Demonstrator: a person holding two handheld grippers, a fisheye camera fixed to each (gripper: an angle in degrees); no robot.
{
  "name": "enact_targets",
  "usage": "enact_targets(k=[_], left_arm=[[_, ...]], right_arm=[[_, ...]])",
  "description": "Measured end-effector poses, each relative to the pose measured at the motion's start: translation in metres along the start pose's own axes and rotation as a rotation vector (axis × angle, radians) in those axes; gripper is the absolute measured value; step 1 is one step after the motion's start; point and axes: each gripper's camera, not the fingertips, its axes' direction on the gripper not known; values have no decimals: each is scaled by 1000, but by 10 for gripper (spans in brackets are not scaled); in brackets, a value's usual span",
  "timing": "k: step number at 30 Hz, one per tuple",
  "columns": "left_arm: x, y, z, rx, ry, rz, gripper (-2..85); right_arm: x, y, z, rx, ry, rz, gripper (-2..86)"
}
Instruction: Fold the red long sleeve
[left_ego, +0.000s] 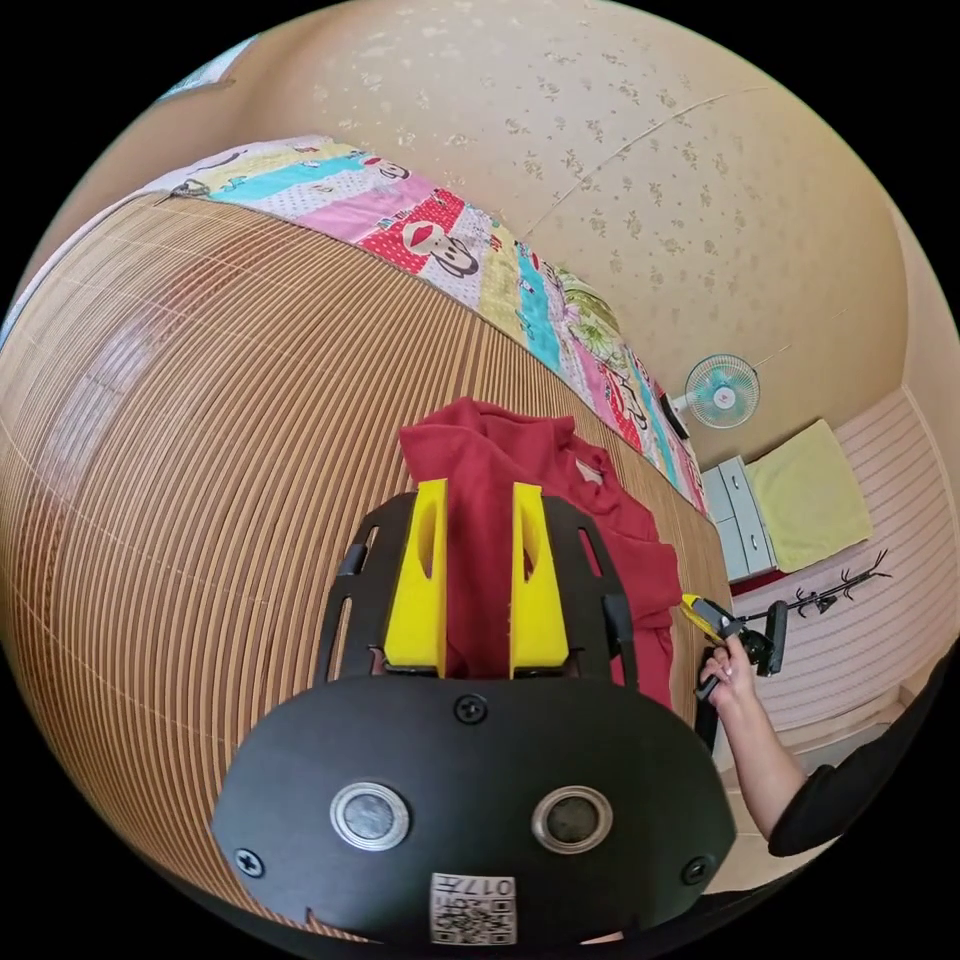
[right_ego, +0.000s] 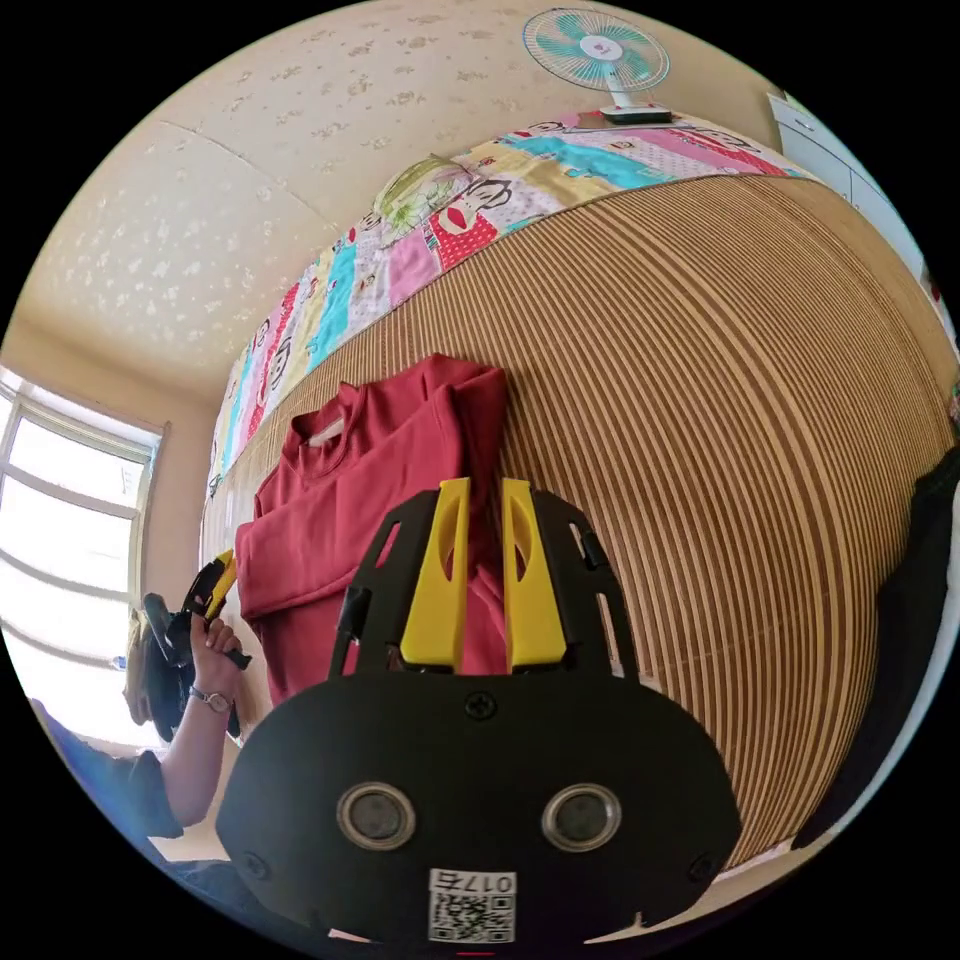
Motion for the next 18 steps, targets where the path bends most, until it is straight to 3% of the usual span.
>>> enact_targets(k=[5,10,18], left_arm=[[8,-17,13,-22,-68,27,117],[9,-38,47,-126,-13,0,60],[20,-66,62,-93,-62,83,52]], right_arm=[[-35,-5,-11,127,4,-94,99],[-72,-40,71,-76,62,-211,71],[-115,-50,80,-9,105,-307,49]])
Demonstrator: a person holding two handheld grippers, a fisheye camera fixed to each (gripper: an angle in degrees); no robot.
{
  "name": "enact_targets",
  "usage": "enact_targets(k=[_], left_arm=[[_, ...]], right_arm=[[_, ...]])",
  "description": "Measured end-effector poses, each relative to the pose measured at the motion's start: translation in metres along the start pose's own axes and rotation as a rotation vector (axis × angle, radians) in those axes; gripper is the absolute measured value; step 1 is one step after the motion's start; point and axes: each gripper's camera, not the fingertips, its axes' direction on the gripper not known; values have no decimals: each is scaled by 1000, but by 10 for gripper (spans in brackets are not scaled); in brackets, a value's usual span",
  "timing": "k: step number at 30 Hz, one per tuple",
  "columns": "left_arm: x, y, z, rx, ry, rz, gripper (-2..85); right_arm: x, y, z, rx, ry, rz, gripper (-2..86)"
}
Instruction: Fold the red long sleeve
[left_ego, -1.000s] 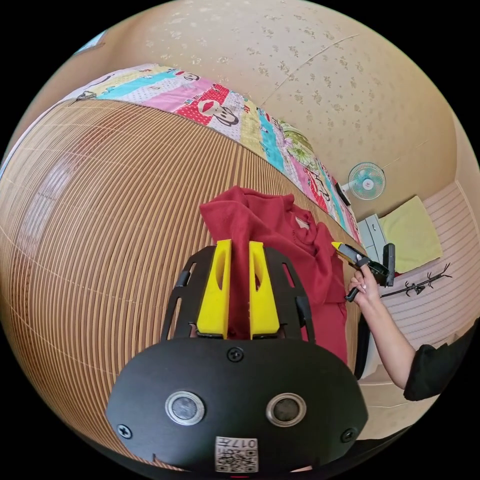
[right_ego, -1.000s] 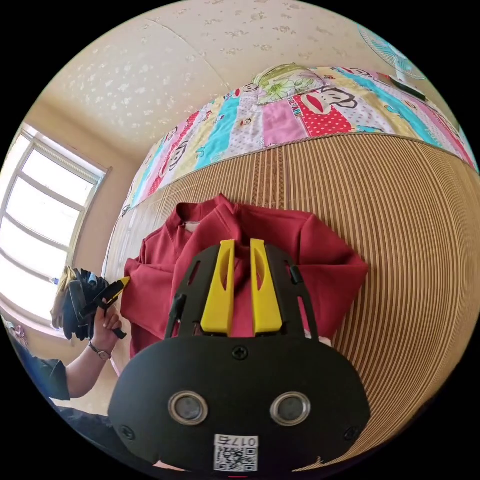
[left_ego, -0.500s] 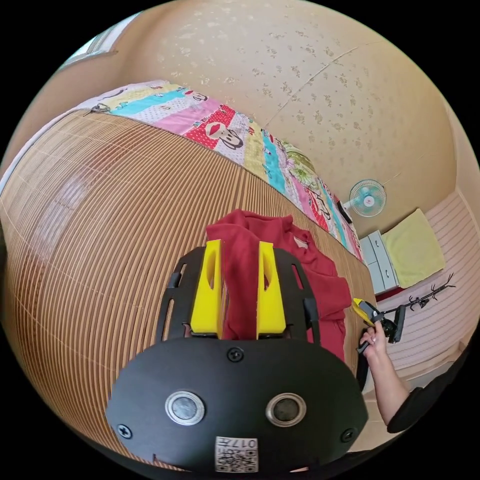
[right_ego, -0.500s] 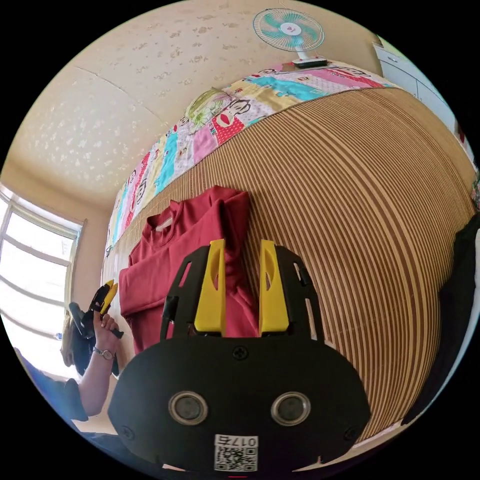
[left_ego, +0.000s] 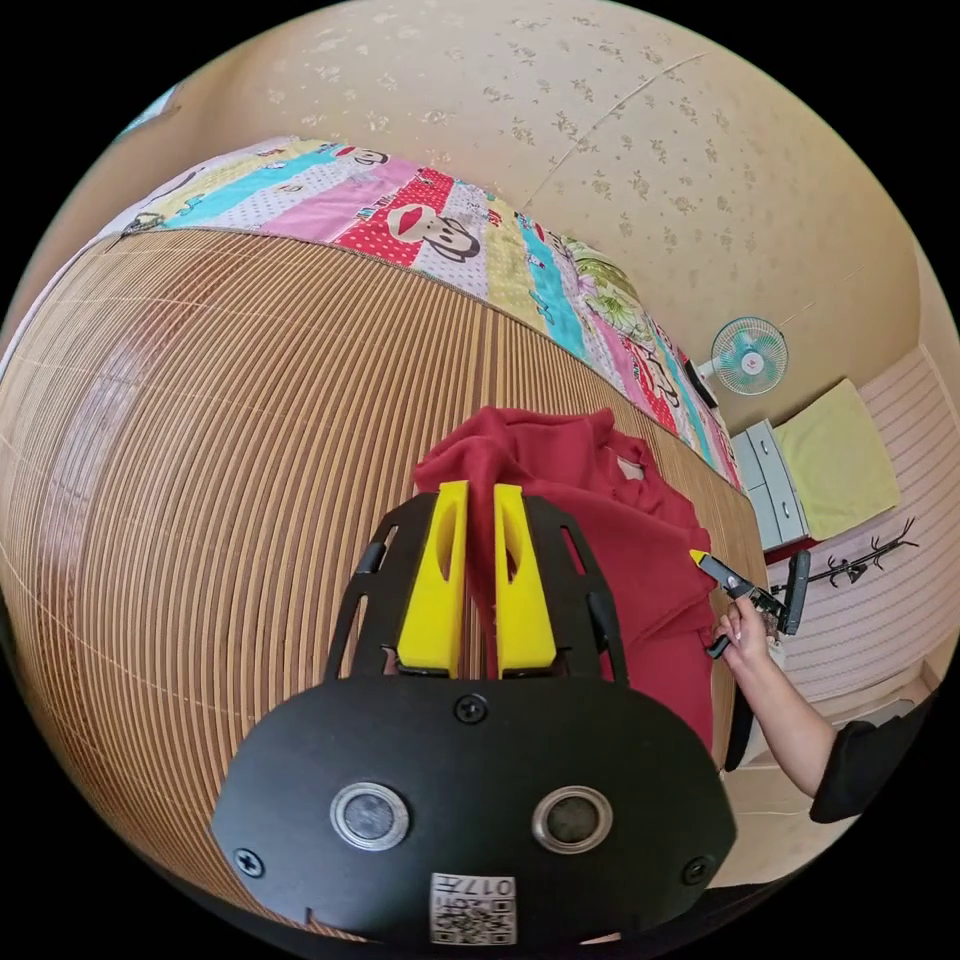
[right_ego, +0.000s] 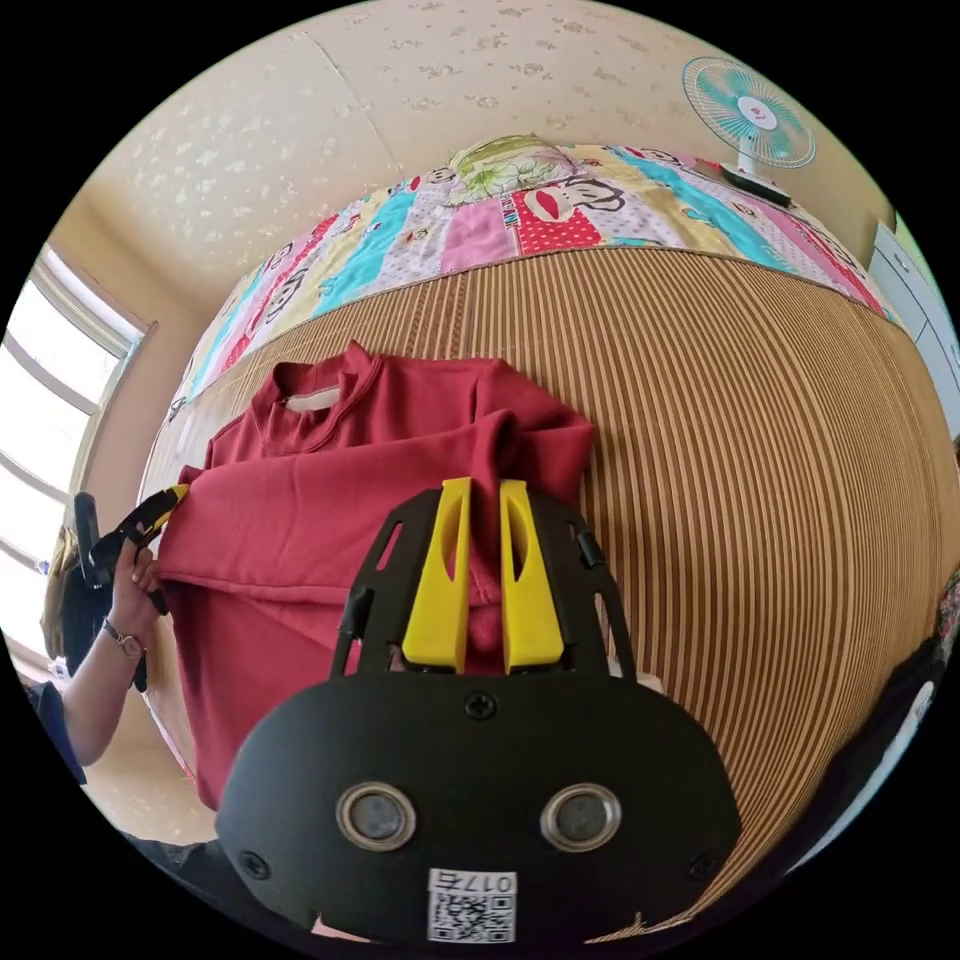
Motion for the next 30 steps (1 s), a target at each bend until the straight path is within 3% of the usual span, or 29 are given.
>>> enact_targets(k=[3,7,9,11,15,18,21,23,30], left_arm=[[-1,-12,-6,1,73,-25,77],[34,12,-56,66,63,1,111],[61,27,-57,-12,135,81,90],[88,44,-41,-168,-44,122,36],[105,39,-74,-159,-186,133,14],[107,44,-131,-147,-82,189,52],[92,79,-163,-284,121,161,78],[80,130,-166,-501,227,125,82],[105,225,-210,-796,82,68,101]], right_arm=[[8,-13,-15,-14,-102,84,62],[-7,9,-71,100,-76,63,66],[-11,20,-65,7,-82,57,66],[-14,31,-54,-82,-60,39,61],[-23,44,-100,-38,-67,74,36],[-35,70,-157,-82,-124,-57,39],[-31,111,-186,-310,-136,-101,44],[-23,144,-194,-455,-154,-98,41],[1,217,-239,-681,-174,5,66]])
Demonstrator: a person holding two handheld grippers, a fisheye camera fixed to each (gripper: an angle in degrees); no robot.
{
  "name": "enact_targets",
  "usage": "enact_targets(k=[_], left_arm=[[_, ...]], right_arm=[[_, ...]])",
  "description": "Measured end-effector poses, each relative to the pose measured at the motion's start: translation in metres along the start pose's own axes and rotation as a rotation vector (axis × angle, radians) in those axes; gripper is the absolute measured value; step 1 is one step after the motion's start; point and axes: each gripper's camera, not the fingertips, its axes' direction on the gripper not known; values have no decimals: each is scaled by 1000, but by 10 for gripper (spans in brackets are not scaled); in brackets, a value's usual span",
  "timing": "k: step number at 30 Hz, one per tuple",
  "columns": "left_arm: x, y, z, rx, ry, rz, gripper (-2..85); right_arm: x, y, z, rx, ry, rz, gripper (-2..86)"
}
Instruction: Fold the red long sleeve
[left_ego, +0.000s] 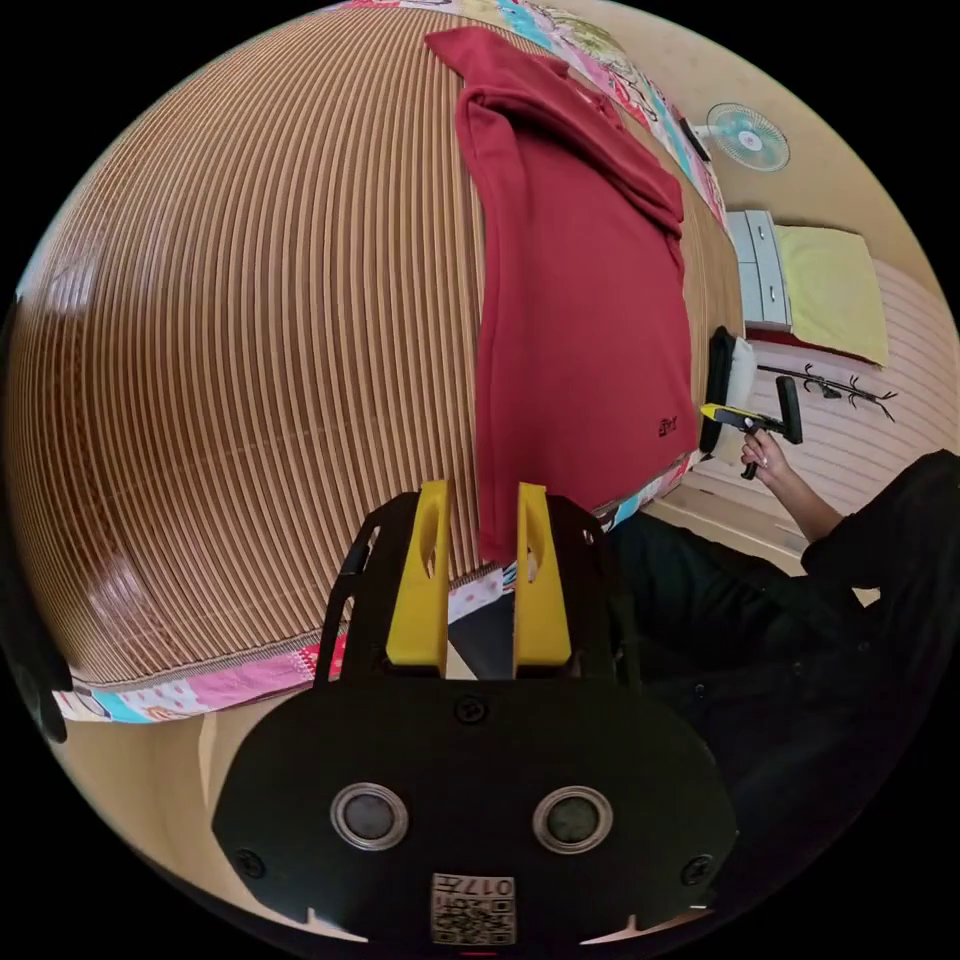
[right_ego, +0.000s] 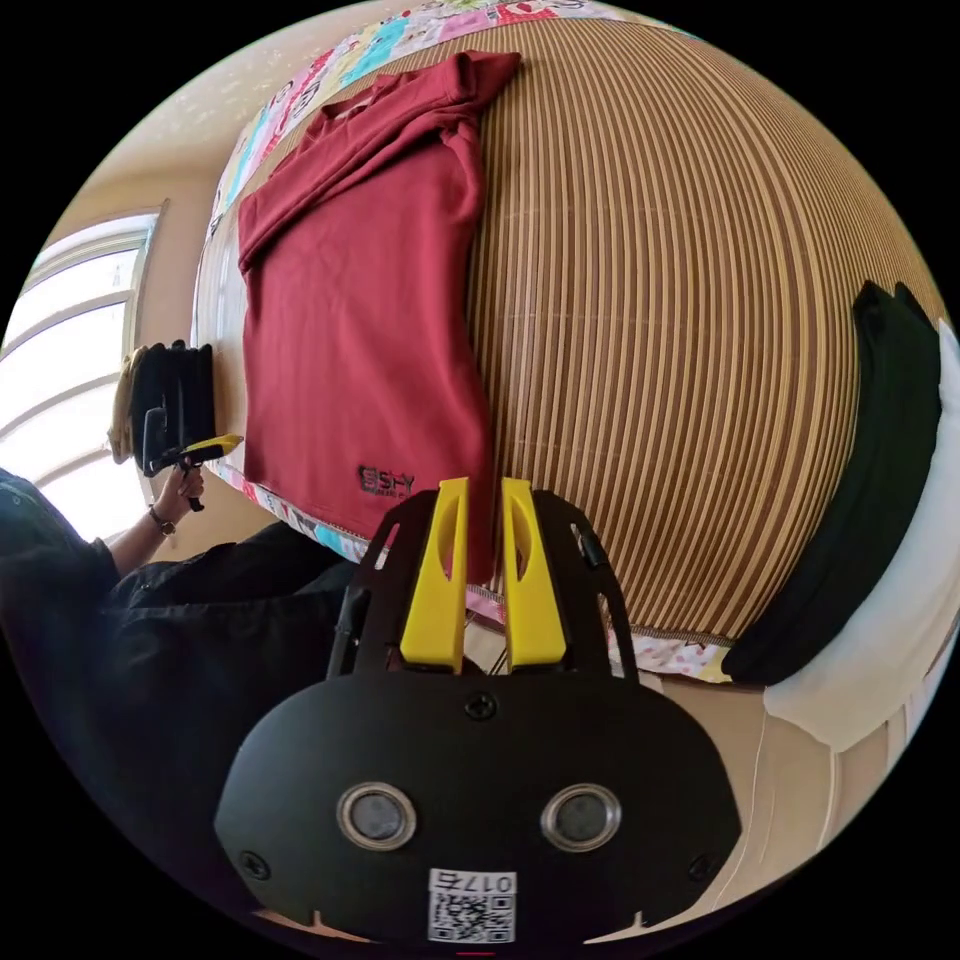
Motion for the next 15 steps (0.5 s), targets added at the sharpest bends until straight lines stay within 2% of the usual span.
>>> enact_targets(k=[3,10,15], left_arm=[[18,12,11,-77,-15,-52,102],[41,19,-32,-15,113,-115,39],[53,22,-73,-8,188,-91,25]], right_arm=[[1,11,-6,-58,13,-10,77],[7,33,-44,-111,-179,-91,104],[19,45,-67,-114,-197,-92,119]])
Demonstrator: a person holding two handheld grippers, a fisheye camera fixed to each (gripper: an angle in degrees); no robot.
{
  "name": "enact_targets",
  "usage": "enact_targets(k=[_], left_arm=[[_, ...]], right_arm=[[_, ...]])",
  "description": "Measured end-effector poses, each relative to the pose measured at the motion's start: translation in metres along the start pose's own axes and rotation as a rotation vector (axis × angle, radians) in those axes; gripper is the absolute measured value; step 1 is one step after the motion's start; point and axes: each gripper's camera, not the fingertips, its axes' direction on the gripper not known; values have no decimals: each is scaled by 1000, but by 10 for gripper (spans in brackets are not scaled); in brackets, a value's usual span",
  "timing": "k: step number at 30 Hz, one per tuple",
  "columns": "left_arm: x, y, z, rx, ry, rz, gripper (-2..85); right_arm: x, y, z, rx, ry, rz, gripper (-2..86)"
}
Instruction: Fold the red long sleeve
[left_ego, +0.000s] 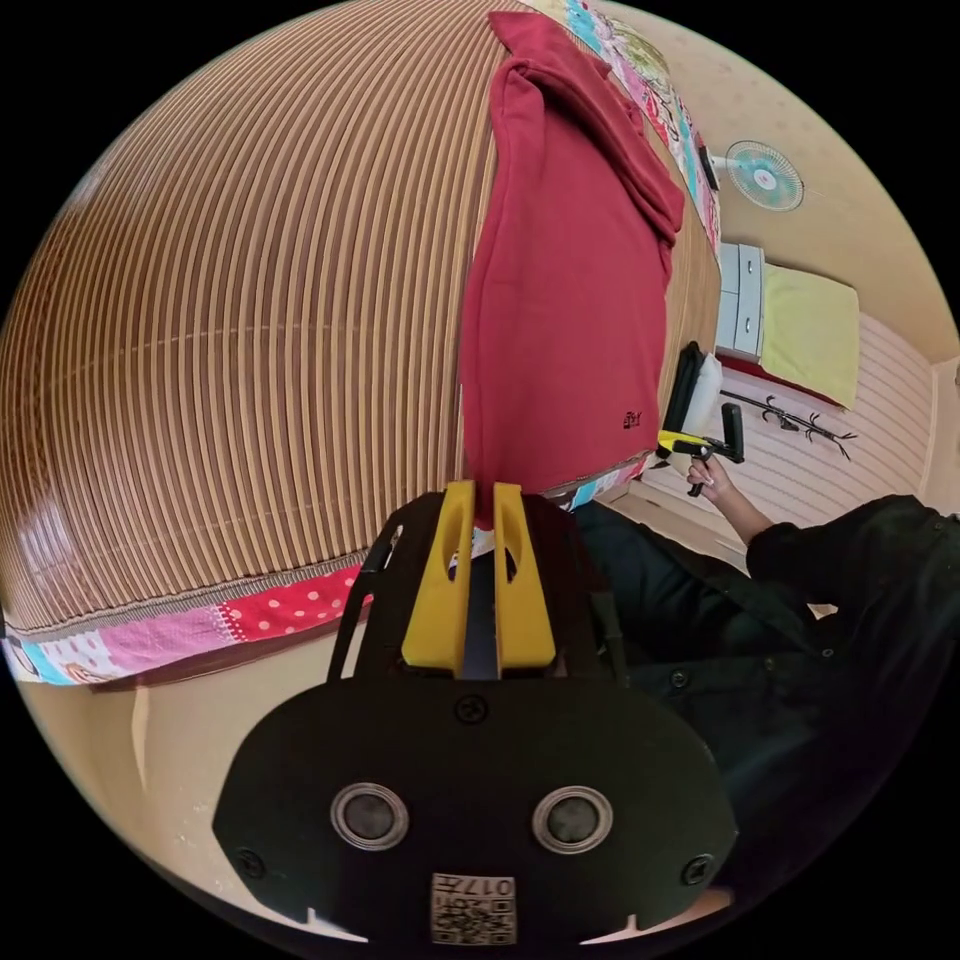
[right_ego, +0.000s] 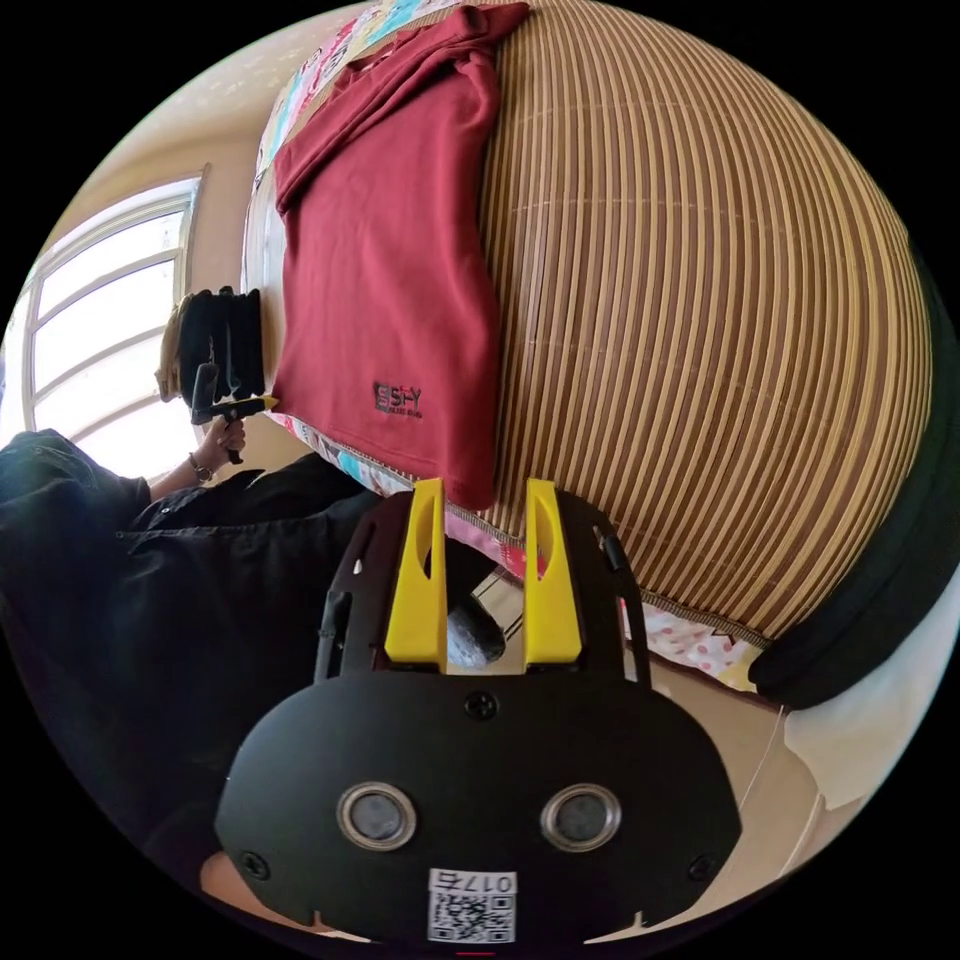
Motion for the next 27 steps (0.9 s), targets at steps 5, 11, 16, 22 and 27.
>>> enact_targets(k=[5,11,16,22,27], left_arm=[[34,2,-39,-23,11,69,18],[40,6,-72,-32,31,47,16],[43,7,-89,-48,-8,27,15],[39,15,-117,-57,-26,-18,13],[31,44,-155,-19,83,-48,10]], right_arm=[[9,7,-21,3,-125,-21,117],[28,30,-52,46,-347,-4,98],[32,35,-60,53,-362,13,82],[34,42,-80,14,-351,-19,39],[34,68,-109,61,-394,-29,29]])
